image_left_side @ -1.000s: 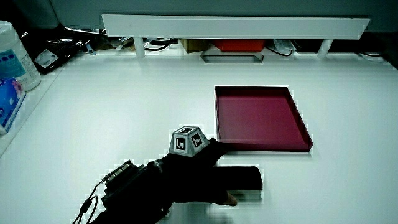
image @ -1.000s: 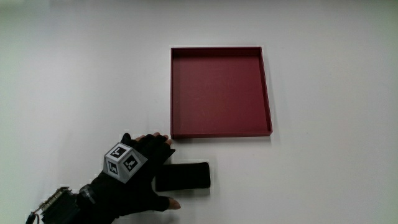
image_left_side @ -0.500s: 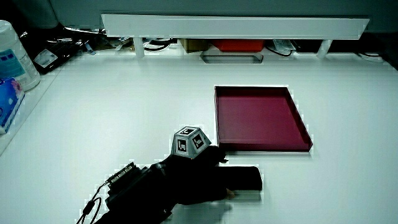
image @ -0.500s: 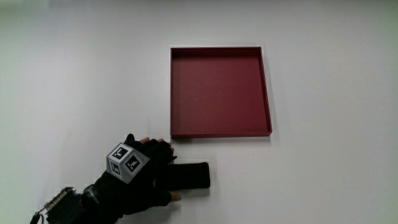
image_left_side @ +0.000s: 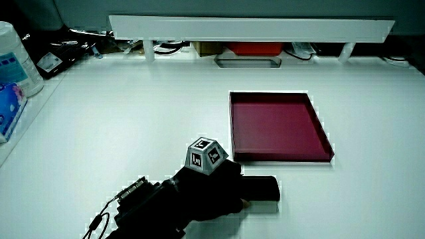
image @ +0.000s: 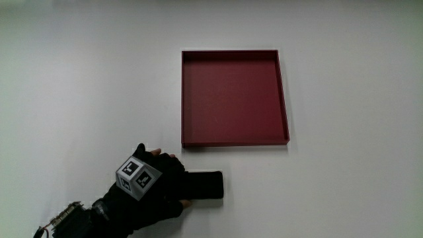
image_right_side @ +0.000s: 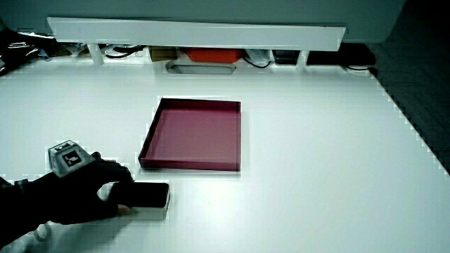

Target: Pick eraser

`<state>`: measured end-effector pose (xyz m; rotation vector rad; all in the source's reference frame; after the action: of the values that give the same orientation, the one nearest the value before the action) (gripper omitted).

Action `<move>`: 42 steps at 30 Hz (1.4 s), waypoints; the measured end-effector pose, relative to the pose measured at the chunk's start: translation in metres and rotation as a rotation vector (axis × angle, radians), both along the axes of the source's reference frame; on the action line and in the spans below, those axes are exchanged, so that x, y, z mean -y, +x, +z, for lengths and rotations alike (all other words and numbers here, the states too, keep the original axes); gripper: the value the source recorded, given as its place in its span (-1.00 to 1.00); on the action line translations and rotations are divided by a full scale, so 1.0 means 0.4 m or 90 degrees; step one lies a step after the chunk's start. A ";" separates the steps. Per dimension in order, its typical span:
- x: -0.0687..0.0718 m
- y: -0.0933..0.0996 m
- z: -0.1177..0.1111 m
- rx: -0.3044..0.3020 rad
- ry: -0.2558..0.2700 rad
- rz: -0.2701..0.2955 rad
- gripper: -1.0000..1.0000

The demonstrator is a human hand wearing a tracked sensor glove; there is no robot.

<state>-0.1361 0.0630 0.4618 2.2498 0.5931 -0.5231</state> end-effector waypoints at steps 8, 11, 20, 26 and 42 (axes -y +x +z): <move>0.003 0.000 -0.002 -0.019 0.031 -0.006 0.33; 0.000 0.002 0.000 -0.026 0.039 -0.008 0.46; -0.010 0.011 -0.011 -0.029 0.071 0.001 0.83; -0.018 0.018 -0.020 -0.026 0.108 0.011 1.00; 0.018 0.013 -0.075 -0.089 0.174 0.004 1.00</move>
<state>-0.1308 0.0559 0.4318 2.4803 0.7828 -0.6334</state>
